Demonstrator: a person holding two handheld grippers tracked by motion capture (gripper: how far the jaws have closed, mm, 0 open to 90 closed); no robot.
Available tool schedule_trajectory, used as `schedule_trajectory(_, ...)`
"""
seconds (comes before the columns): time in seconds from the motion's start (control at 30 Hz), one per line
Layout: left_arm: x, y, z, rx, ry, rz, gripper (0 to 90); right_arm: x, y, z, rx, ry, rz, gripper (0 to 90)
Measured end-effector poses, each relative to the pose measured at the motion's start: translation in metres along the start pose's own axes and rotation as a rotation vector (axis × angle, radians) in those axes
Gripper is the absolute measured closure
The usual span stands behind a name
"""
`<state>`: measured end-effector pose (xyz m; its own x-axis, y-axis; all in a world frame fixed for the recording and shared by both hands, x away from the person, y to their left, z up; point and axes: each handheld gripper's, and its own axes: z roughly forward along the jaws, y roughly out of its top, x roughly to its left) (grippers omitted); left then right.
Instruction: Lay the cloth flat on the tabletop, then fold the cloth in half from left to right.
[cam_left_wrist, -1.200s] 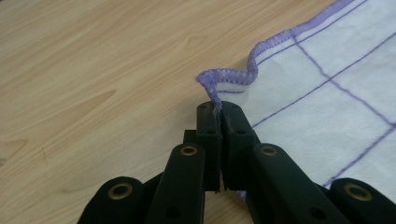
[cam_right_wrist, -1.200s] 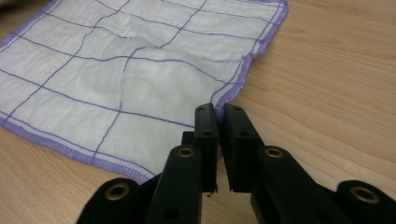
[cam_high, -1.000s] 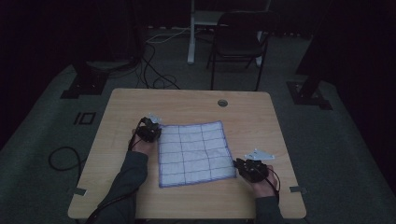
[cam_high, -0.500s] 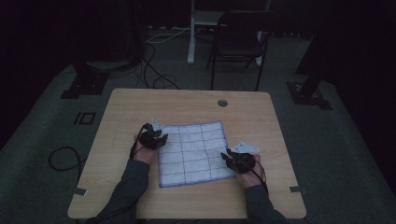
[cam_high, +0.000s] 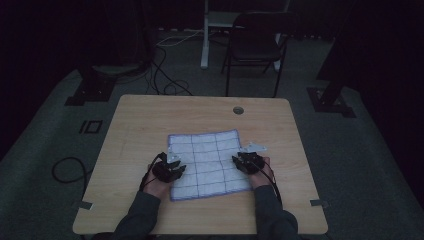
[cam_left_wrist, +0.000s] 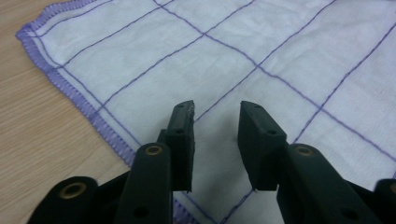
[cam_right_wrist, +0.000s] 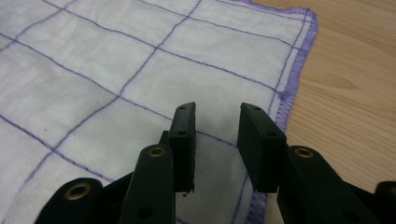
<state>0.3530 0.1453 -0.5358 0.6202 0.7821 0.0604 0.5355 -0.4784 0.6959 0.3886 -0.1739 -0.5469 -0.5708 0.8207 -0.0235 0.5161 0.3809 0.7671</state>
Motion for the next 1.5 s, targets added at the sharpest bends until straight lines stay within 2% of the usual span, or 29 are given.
schedule_trajectory(0.33, 0.005, -0.005, -0.003, -0.003, -0.034, 0.007, 68.5, 0.003, -0.007, -0.015, 0.044, -0.006, 0.000, 69.0)
schedule_trajectory(0.63, 0.001, -0.009, -0.006, -0.018, -0.051, 0.013, 68.6, 0.008, -0.019, -0.030, 0.058, 0.007, 0.007, 68.7)
schedule_trajectory(0.87, -0.005, -0.012, -0.009, -0.020, -0.051, 0.012, 68.7, 0.010, -0.024, -0.035, 0.048, 0.005, 0.016, 68.4)
schedule_trajectory(0.97, -0.009, -0.012, -0.010, -0.017, -0.028, 0.029, 68.3, 0.009, -0.025, -0.035, 0.043, 0.007, 0.023, 68.1)
schedule_trajectory(1.03, -0.010, -0.012, -0.010, -0.017, -0.016, 0.035, 63.9, 0.009, -0.025, -0.035, 0.042, 0.007, 0.025, 68.1)
schedule_trajectory(1.23, -0.007, -0.012, -0.012, -0.028, 0.013, -0.009, 56.6, 0.009, -0.025, -0.035, 0.039, 0.010, 0.029, 67.7)
schedule_trajectory(1.27, -0.004, -0.013, -0.014, -0.030, 0.036, -0.029, 55.5, 0.009, -0.026, -0.035, 0.037, 0.012, 0.029, 67.6)
schedule_trajectory(1.3, -0.004, -0.013, -0.014, -0.030, 0.036, -0.029, 55.1, 0.009, -0.026, -0.035, 0.037, 0.012, 0.029, 67.6)
schedule_trajectory(1.33, -0.001, -0.014, -0.015, -0.034, 0.054, -0.052, 55.0, 0.009, -0.026, -0.035, 0.036, 0.014, 0.032, 67.2)
schedule_trajectory(1.37, -0.001, -0.014, -0.015, -0.034, 0.054, -0.052, 55.0, 0.009, -0.026, -0.035, 0.036, 0.014, 0.032, 67.2)
schedule_trajectory(1.4, 0.003, -0.015, -0.017, -0.035, 0.073, -0.087, 54.6, 0.008, -0.026, -0.035, 0.034, 0.017, 0.032, 67.1)
schedule_trajectory(1.5, 0.007, -0.016, -0.017, -0.026, 0.087, -0.108, 54.2, 0.008, -0.026, -0.035, 0.034, 0.018, 0.031, 67.0)
